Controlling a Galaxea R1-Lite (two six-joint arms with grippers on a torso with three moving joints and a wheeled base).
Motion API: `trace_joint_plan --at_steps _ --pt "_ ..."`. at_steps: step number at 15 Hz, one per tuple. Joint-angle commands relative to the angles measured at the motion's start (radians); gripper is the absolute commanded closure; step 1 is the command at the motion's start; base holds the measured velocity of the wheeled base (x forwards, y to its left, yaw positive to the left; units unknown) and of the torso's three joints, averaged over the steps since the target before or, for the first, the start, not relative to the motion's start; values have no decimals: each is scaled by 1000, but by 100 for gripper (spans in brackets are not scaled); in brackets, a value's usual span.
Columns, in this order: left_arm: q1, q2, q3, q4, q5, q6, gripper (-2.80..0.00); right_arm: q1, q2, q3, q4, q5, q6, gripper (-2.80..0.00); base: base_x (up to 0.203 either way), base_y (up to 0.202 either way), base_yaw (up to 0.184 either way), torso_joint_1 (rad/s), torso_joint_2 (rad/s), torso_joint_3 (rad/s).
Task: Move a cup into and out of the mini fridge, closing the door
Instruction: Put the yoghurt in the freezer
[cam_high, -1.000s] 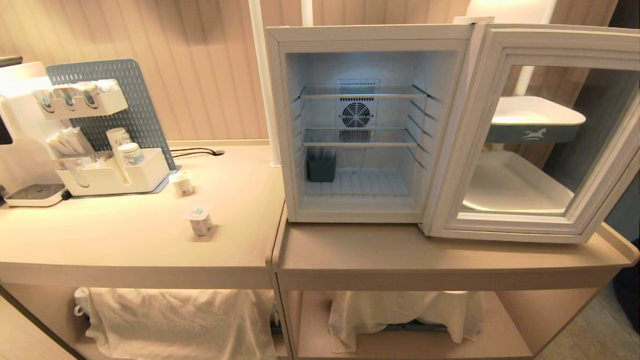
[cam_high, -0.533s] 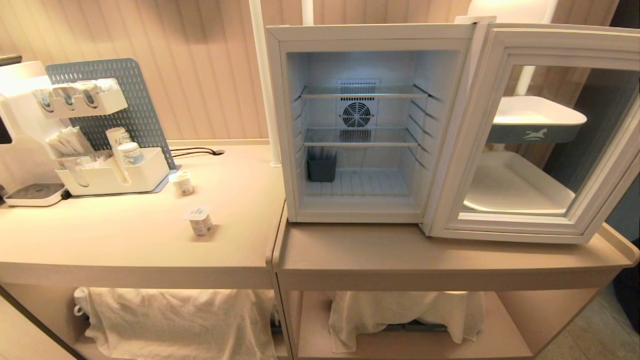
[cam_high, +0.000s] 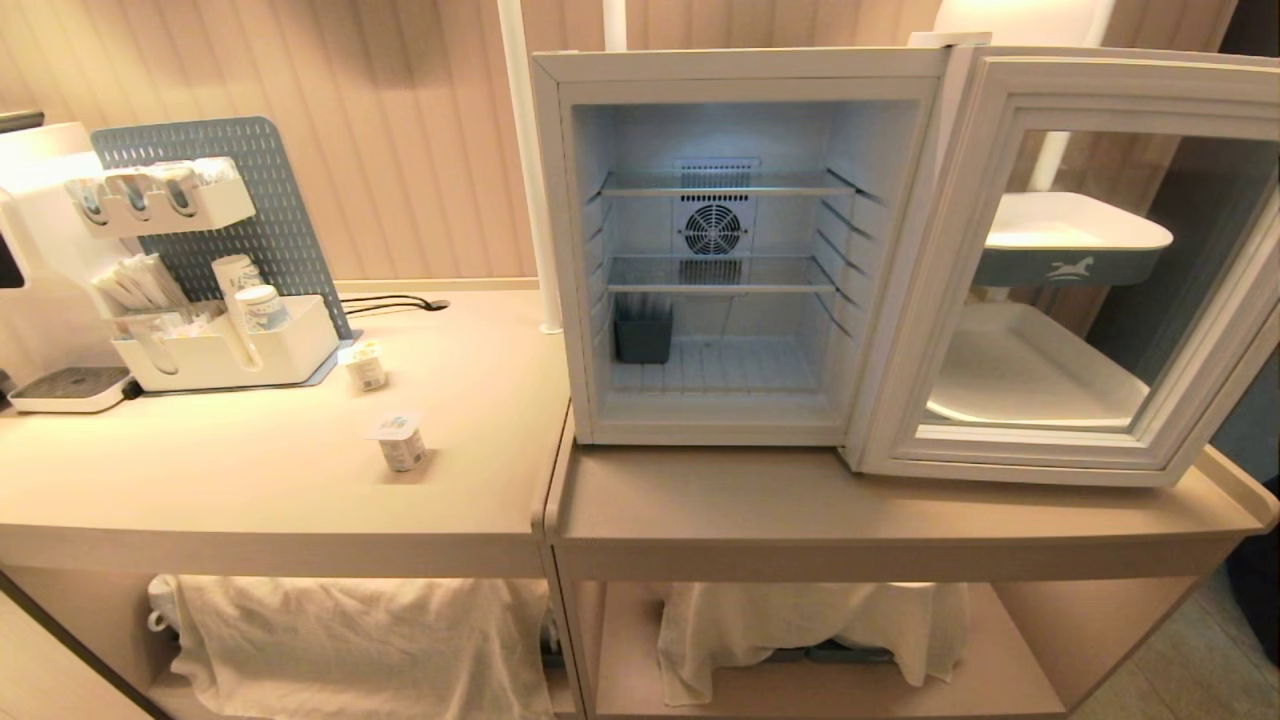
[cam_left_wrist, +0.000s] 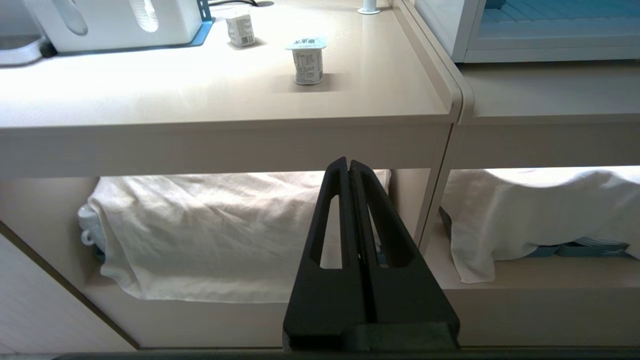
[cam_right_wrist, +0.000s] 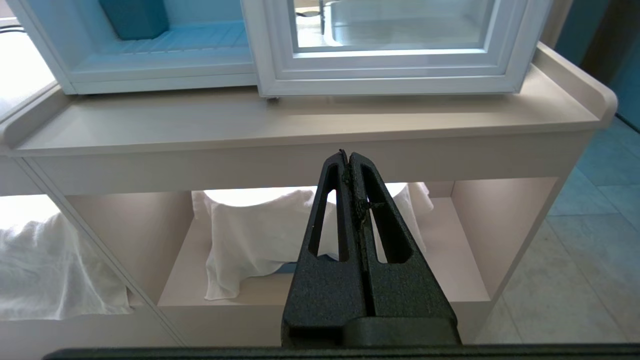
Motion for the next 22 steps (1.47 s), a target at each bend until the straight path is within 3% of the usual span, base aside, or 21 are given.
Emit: trace_joint_plan --at_steps 1,10,15,22 --pt "0 0 3 -1 2 -14 0 1 2 0 -1 1 0 0 0 0 0 0 0 0" --pt "0 0 3 -1 2 -17 0 1 2 0 0 0 0 0 0 0 0 0 0 0" --pt "0 0 3 -1 3 -18 0 1 2 0 -1 0 0 0 -161 0 1 5 3 3" --pt "0 0 3 -3 1 -18 0 1 2 0 -1 0 0 0 1 27 -3 1 1 0"
